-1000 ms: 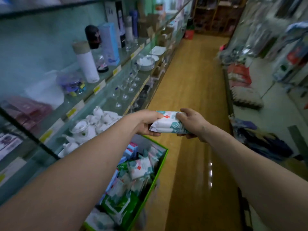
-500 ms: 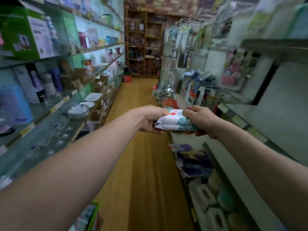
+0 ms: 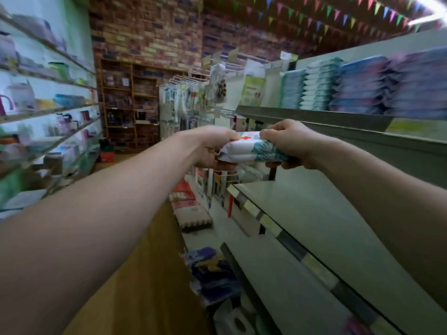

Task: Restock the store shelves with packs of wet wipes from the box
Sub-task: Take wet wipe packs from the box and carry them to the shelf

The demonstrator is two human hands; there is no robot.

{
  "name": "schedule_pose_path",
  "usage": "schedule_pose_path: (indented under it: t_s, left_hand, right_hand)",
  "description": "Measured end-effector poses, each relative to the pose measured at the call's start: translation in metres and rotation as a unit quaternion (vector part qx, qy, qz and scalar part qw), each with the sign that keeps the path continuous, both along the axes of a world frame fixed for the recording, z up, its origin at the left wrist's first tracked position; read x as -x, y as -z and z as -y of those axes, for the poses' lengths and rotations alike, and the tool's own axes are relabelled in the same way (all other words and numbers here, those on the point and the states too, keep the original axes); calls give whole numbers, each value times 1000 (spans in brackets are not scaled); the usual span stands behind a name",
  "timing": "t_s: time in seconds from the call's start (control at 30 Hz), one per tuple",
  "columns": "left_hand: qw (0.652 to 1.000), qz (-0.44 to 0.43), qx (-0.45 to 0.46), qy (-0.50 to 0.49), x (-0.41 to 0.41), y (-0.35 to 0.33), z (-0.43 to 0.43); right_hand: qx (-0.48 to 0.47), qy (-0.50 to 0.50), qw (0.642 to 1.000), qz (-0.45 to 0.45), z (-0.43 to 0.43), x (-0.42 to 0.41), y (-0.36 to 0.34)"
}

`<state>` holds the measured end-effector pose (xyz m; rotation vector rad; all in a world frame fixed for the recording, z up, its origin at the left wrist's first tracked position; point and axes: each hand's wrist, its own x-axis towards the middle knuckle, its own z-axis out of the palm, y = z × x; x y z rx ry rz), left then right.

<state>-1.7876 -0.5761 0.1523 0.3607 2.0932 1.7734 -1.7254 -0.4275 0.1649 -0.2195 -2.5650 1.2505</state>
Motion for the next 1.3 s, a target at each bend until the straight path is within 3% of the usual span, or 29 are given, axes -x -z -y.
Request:
schedule_pose_path:
  t_s: [0.4,0.53,0.7,1.1,1.3]
  left_hand:
    - [989,-93,-7,113,11,-67,-121]
    - [982,-93,-21,165,19,-90,-161]
    - [968,-114,-21,221,23,-112,-216]
    - [907,-127,33,401,-28,-123,-323]
    - [882,-102,44,457,-74,-125,-369]
  right_hand:
    - [-8,122,991,-46,-96,-31,-65]
    - [-54,208,976,-29,-124,-43,-90]
    - [6,239,971,-24,-158,-56,-110]
    - [24,423,906,-4,-222,-129,-118]
    - [26,468,881,59,-256,-177,-125]
